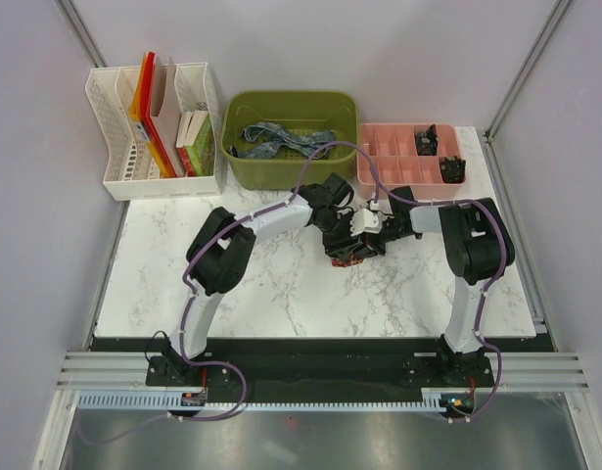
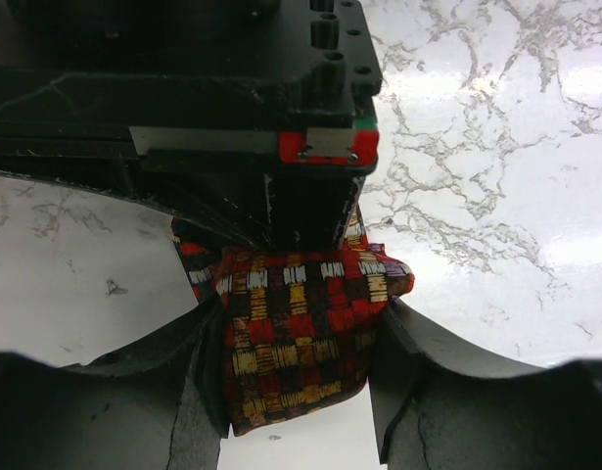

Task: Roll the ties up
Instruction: Roll the tie at the center of the board.

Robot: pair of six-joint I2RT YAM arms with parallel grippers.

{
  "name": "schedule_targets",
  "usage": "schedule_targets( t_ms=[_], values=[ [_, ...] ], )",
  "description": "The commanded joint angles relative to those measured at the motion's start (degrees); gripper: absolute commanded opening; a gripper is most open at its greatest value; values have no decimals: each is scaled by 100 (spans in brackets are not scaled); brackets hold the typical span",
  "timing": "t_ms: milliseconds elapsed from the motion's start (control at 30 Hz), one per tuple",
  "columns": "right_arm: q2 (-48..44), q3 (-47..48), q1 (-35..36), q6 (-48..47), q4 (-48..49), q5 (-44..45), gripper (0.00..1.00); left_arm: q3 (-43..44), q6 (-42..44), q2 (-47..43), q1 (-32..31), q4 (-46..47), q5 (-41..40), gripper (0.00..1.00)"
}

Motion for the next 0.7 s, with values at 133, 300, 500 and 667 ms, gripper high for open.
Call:
schedule_targets(
  t_ms=[133, 300, 500, 667],
  values=[
    [54, -500, 348, 244, 652, 180, 0, 533, 88, 687, -231, -541, -554, 41],
    [-157, -825, 514, 454, 871, -260, 0, 147, -60, 503, -231, -1113, -799, 37],
    [-17, -914, 910, 789, 1390, -419, 2, -706, -351, 151, -231, -1131, -993, 34],
    [-139, -641, 534, 377, 838, -252, 12, -1005, -281, 177, -205, -1131, -1116, 33]
  ],
)
